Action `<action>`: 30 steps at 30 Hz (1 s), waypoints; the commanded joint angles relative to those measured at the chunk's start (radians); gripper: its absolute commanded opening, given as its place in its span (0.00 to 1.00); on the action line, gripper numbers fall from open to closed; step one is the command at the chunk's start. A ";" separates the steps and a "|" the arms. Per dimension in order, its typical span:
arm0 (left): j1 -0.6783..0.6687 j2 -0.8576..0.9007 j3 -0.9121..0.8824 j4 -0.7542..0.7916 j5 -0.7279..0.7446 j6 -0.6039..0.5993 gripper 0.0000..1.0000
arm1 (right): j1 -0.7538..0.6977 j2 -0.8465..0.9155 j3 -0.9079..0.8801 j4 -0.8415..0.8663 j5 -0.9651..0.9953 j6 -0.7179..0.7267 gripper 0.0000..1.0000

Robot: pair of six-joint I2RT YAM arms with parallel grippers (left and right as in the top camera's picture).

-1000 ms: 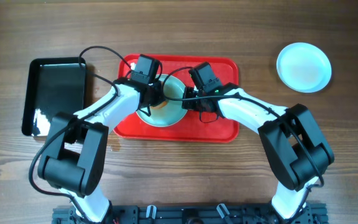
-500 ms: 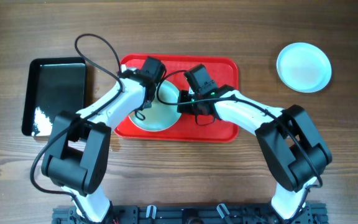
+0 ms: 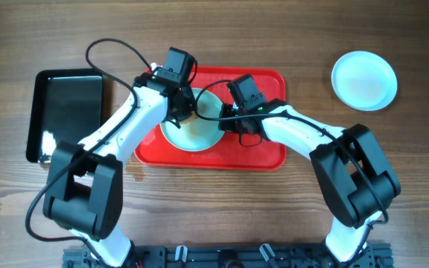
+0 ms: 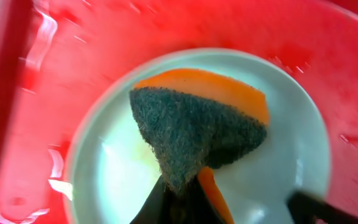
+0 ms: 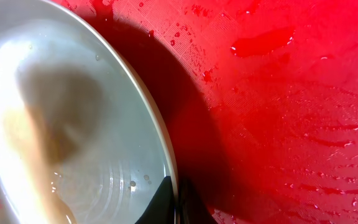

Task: Clean dirty plates on tray and stack at the side
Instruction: 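Scrub the held plate with the sponge in the left gripper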

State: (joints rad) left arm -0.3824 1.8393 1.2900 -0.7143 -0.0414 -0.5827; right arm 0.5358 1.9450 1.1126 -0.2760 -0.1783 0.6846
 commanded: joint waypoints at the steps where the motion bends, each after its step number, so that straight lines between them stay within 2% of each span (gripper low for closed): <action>1: -0.016 0.044 -0.010 0.001 0.131 -0.012 0.04 | -0.003 0.028 -0.021 -0.026 0.066 0.007 0.04; 8: -0.035 0.106 -0.014 -0.100 0.087 0.012 0.04 | -0.003 0.027 -0.019 -0.036 0.067 0.006 0.04; 16: -0.005 0.108 -0.014 -0.273 -0.265 0.027 0.04 | -0.003 0.026 -0.018 -0.039 0.068 0.003 0.04; 21: 0.010 0.107 -0.007 -0.298 -0.474 -0.015 0.04 | -0.003 0.026 -0.008 -0.051 0.072 0.003 0.04; 28: 0.010 0.083 0.082 -0.267 -0.485 -0.115 0.04 | -0.003 0.026 -0.005 -0.063 0.105 -0.002 0.04; 30: 0.010 0.059 0.118 -0.266 -0.436 -0.133 0.04 | -0.003 0.026 -0.004 -0.063 0.105 -0.003 0.04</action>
State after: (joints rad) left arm -0.3969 1.9335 1.3384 -0.9794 -0.4129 -0.6331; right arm 0.5545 1.9446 1.1229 -0.3103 -0.1810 0.6842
